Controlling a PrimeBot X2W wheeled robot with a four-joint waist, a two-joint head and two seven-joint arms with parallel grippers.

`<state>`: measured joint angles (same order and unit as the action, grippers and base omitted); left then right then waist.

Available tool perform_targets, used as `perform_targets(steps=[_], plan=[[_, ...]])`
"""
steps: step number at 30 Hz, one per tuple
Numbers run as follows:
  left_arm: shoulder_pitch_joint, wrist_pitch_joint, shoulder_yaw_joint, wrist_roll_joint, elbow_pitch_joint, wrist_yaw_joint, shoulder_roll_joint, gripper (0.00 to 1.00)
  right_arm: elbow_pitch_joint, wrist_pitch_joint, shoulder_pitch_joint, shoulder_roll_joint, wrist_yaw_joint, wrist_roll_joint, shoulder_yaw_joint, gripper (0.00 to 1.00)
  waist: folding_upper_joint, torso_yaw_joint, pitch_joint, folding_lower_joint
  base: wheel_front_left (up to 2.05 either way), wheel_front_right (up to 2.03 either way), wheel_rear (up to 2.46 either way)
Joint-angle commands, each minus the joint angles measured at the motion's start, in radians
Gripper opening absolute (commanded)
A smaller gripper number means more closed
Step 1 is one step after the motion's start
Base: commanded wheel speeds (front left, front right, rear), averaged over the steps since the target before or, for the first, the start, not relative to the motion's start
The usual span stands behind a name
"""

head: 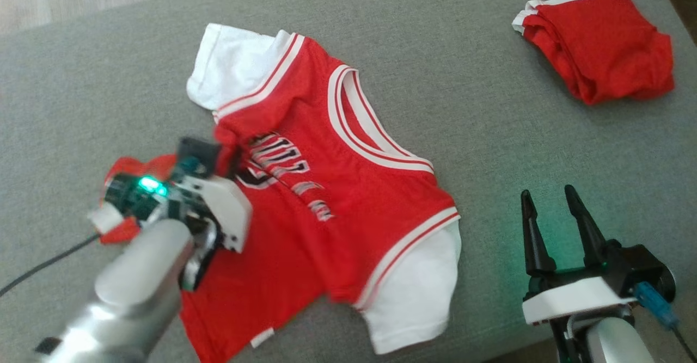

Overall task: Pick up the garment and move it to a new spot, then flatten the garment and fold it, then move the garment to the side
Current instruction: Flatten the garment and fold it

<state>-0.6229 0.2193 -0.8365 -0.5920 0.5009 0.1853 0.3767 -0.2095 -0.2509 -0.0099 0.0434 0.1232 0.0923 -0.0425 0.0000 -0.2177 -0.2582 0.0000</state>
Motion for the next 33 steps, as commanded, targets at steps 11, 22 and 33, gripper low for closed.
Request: perform_targets(steps=[11, 22, 33], plan=[[-0.280, -0.245, 0.169, 0.007, 0.239, -0.015, 0.091, 0.00, 0.023, -0.011, -0.060, 0.007, 0.008, -0.015, -0.056, 1.00, 0.0000, -0.046, -0.026, 0.0000, 0.00, 0.00, 0.00], [-0.294, -0.397, 0.222, -0.058, 0.380, -0.083, 0.056, 1.00, 0.013, -0.011, -0.041, 0.007, 0.008, -0.006, -0.040, 1.00, 0.0000, -0.033, 0.028, 0.0000, 0.00, 0.00, 0.00], [0.030, -0.480, 0.342, -0.042, 0.014, -0.001, 0.014, 1.00, 0.048, -0.011, 0.012, 0.007, 0.008, -0.011, 0.038, 1.00, 0.0000, 0.061, 0.150, 0.0000, 0.00, 0.00, 0.00]])
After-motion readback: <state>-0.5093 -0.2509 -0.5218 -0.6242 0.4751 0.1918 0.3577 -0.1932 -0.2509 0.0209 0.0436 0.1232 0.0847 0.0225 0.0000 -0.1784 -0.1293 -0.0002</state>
